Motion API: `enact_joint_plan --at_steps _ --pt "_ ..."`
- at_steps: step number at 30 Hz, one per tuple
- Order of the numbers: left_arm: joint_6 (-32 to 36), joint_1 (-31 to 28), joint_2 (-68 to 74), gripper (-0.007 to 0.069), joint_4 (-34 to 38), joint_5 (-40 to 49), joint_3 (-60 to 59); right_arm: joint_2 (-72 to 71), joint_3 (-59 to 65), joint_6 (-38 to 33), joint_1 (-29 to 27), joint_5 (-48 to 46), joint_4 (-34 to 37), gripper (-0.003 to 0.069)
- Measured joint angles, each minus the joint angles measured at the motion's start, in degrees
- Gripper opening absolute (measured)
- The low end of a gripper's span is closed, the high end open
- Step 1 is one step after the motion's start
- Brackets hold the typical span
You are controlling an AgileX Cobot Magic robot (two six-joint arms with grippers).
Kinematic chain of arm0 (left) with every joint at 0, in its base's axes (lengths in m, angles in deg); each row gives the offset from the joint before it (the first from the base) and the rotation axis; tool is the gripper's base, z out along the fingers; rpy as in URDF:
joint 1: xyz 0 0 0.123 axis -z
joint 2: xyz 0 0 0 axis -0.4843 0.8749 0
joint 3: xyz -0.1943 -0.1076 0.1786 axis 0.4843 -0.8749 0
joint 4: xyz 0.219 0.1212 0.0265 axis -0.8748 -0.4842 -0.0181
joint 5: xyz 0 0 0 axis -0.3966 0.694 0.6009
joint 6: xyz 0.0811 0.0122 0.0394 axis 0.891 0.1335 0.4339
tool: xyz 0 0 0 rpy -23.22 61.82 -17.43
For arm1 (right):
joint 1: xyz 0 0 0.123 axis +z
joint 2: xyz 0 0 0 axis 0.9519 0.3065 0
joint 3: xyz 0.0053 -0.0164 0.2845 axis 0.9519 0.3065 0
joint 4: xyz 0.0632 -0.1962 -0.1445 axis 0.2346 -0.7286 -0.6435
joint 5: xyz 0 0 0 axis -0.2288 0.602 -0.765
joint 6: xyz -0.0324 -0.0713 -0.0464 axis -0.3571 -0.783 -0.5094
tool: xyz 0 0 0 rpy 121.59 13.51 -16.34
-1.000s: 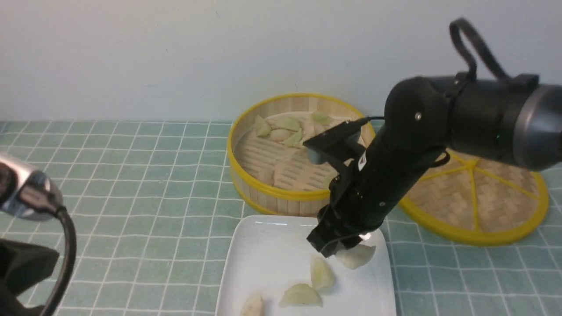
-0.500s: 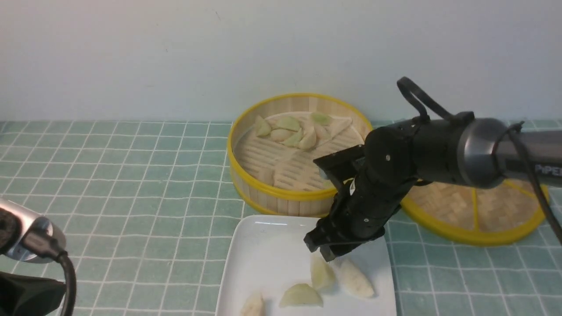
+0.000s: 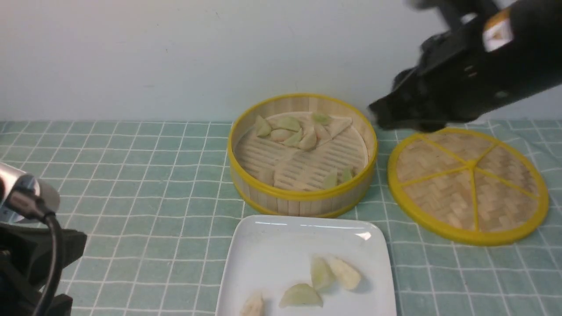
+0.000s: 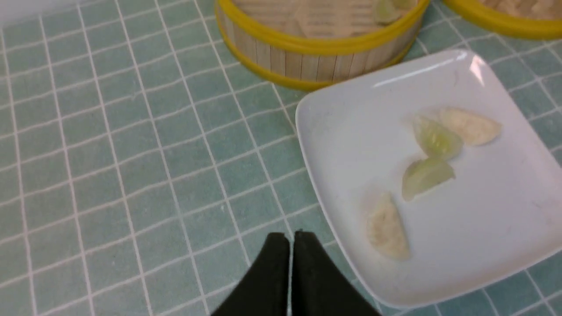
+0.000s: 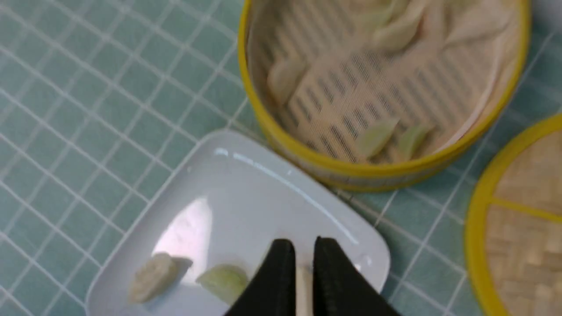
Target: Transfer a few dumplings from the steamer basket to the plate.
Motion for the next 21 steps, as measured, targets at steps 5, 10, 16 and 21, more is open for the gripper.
enact_joint_plan --at_steps 5,10,16,21 --pt "0.0 0.0 0.0 -0.0006 0.0 -7.78 0.0 -21.85 8.9 3.38 0.0 5.76 -6.58 -0.0012" --pt "0.0 0.0 0.52 -0.0006 0.0 -13.54 0.0 -49.42 29.16 4.46 0.0 17.26 -11.83 -0.0013" --pt "0.0 0.0 2.48 -0.0006 0.0 -14.28 -0.06 -74.95 51.07 9.87 0.0 26.01 -14.54 -0.0013" --pt "-0.02 -0.01 3.53 -0.0006 0.15 -14.78 -0.12 -75.71 56.13 14.92 0.0 26.48 -16.16 -0.0013"
